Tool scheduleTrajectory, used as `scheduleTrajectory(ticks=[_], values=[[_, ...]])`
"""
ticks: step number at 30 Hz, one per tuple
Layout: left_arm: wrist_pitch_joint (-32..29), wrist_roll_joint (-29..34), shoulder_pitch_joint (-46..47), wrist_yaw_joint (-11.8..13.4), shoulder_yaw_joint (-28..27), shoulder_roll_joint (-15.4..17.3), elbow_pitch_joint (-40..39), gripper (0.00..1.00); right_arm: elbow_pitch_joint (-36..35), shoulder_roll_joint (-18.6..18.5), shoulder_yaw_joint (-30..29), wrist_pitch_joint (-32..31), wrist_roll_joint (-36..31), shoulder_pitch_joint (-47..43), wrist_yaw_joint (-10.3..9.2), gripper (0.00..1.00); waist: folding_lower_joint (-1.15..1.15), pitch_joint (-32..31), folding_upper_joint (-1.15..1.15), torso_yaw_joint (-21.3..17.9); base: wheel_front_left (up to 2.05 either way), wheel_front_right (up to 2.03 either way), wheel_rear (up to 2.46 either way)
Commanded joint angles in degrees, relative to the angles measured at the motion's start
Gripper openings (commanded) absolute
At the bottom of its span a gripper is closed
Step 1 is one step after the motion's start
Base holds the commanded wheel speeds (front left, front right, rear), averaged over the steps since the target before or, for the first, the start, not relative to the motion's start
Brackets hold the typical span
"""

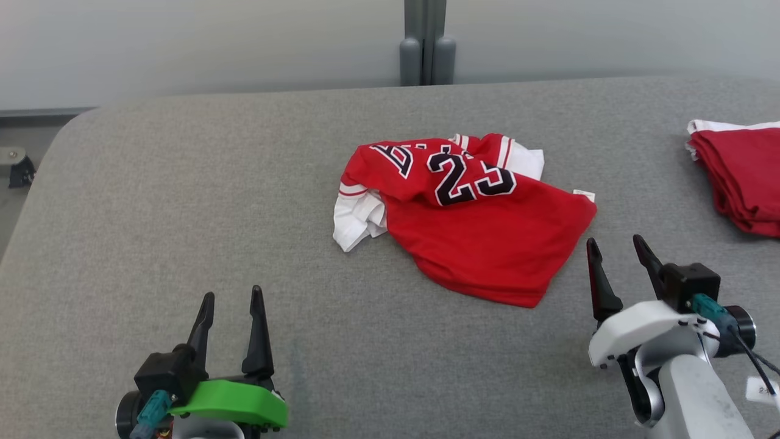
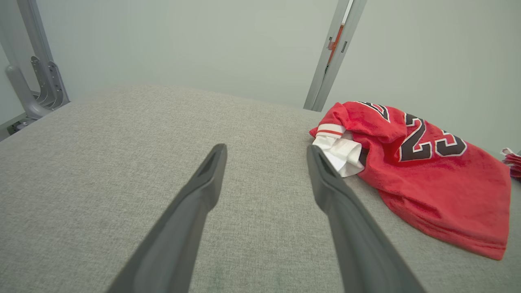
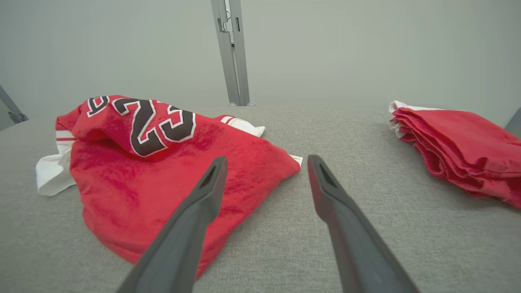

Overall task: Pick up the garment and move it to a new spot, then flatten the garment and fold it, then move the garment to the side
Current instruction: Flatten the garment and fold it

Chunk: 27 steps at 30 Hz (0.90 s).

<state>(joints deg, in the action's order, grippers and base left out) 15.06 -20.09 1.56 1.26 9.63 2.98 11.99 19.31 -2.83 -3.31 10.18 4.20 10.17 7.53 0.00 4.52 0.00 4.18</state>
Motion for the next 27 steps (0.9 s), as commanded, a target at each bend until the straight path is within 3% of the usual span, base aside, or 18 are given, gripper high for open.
scheduleTrajectory(ticks=[1,12,13,14,15,21,27], values=[[0.15,0.30,1.38,-0.03,0.27,0.03,-0.15,1.00,2.44,-0.11,-0.26,-1.21,-0.80,2.35,-0.08,1.00,0.00,3.53,0.00,2.89,0.00,0.00,0.00],[0.09,-0.67,3.71,0.71,1.06,-0.05,-0.42,1.00,22.61,-0.72,-1.63,-3.73,-1.36,15.24,-0.08,1.00,0.00,7.59,0.00,7.34,0.00,0.00,0.00],[0.09,-0.77,3.77,0.80,1.09,-0.05,-0.35,1.00,23.72,-0.81,-1.45,-3.03,-1.10,15.89,-0.08,0.42,0.00,7.52,0.00,7.46,0.00,0.00,0.00],[0.09,-0.85,3.74,0.84,1.10,-0.05,-0.26,1.00,24.42,-1.00,-1.24,-2.27,-0.87,16.29,-0.08,0.27,0.00,7.39,0.00,7.52,0.00,0.00,0.00],[0.09,-0.84,3.64,0.94,1.07,-0.05,-0.11,1.00,25.05,-1.09,-1.01,-1.36,-0.49,16.64,-0.08,0.00,0.00,7.12,0.00,7.52,0.00,0.00,0.00],[0.09,-0.84,2.54,1.32,0.92,-0.06,-0.14,1.00,22.17,-2.70,0.04,3.04,1.06,17.19,-0.08,0.00,0.00,5.02,0.00,6.38,0.00,0.00,0.00],[0.09,-1.20,1.43,1.57,1.31,-0.05,-0.24,1.00,9.49,-5.07,-0.63,3.07,1.99,14.86,-0.08,0.00,0.00,3.65,0.00,5.09,0.00,0.00,0.00]])
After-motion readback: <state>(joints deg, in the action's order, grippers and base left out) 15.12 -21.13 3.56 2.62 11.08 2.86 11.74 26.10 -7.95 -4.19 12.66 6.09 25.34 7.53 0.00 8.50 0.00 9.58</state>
